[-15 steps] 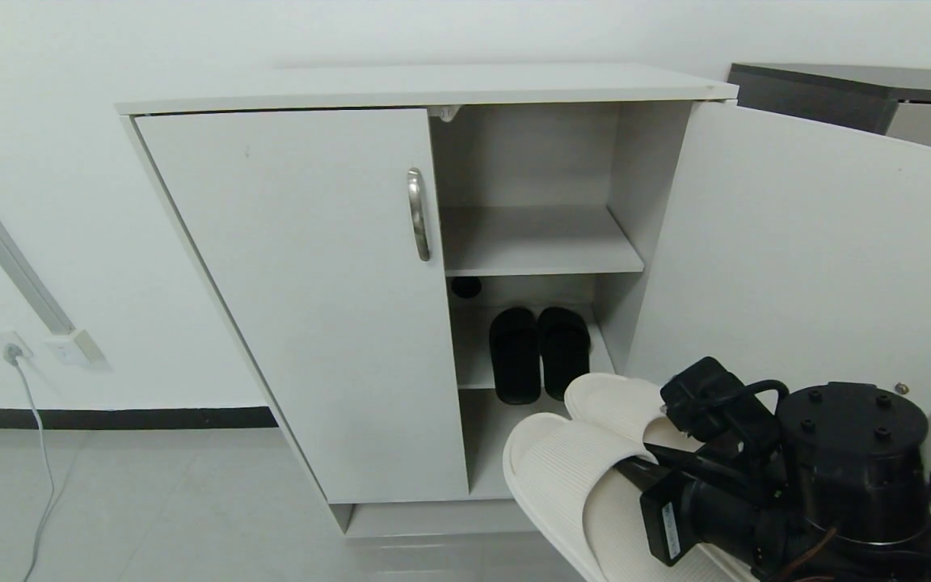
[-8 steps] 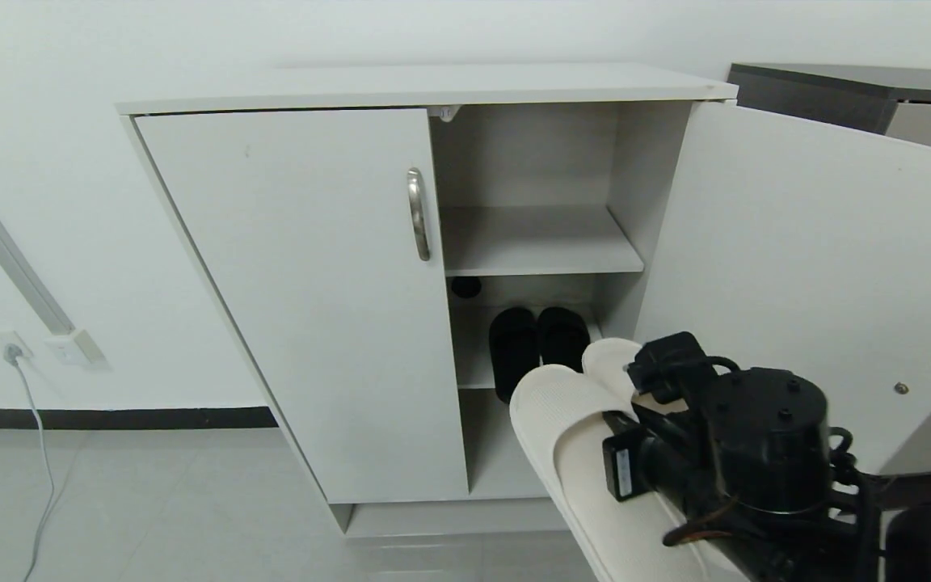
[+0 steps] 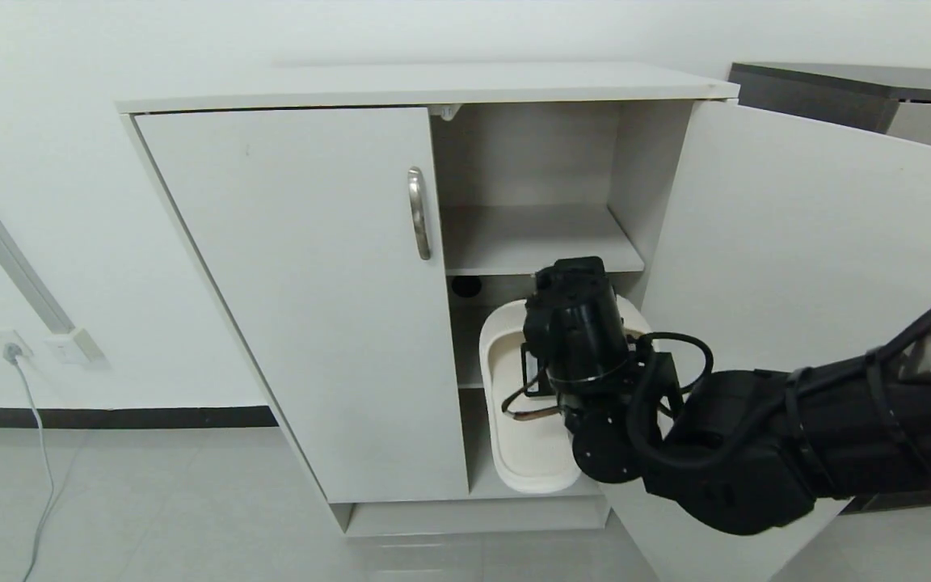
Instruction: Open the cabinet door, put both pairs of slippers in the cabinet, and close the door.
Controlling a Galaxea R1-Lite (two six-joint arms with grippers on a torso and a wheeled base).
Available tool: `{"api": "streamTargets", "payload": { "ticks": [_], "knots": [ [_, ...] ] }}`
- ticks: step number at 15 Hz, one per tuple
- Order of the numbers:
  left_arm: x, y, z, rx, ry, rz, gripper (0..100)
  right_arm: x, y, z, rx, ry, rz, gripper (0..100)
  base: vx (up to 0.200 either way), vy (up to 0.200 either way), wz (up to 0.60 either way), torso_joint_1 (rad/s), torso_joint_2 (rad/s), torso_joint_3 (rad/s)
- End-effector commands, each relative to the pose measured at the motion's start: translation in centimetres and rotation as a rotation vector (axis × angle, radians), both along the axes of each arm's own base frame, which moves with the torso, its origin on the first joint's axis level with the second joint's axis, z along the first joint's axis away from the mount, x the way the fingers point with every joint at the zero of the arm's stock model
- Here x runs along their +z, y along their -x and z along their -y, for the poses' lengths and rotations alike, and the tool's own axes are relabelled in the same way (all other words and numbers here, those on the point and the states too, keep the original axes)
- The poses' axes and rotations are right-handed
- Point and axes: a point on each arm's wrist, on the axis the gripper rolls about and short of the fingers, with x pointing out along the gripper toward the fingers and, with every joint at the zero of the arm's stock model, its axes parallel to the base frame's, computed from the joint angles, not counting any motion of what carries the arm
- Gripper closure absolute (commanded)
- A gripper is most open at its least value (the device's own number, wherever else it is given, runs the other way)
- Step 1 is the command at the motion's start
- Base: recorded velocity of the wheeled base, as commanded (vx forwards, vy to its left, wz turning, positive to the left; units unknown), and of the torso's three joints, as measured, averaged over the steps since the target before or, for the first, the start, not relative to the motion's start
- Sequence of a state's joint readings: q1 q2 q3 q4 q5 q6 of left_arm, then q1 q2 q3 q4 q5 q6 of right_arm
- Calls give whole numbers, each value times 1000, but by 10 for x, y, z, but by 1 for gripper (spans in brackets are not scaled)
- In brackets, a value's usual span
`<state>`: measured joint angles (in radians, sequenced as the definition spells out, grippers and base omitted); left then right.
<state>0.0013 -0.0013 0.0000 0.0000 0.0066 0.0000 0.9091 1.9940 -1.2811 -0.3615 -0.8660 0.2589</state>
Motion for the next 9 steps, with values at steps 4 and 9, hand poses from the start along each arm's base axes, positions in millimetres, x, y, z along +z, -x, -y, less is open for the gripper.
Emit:
{"api": "streamTargets", "payload": {
  "ticks": [4,9],
  "knots": [
    [0,0,0,4,3,-1,100,38,-12,-12,-27,-34,42,100,0,0,0,0,0,0],
    [0,0,0,4,3,-1,100,40,-12,-12,-20,-29,47,100,40,0,0,1,2,0]
  ]
}}
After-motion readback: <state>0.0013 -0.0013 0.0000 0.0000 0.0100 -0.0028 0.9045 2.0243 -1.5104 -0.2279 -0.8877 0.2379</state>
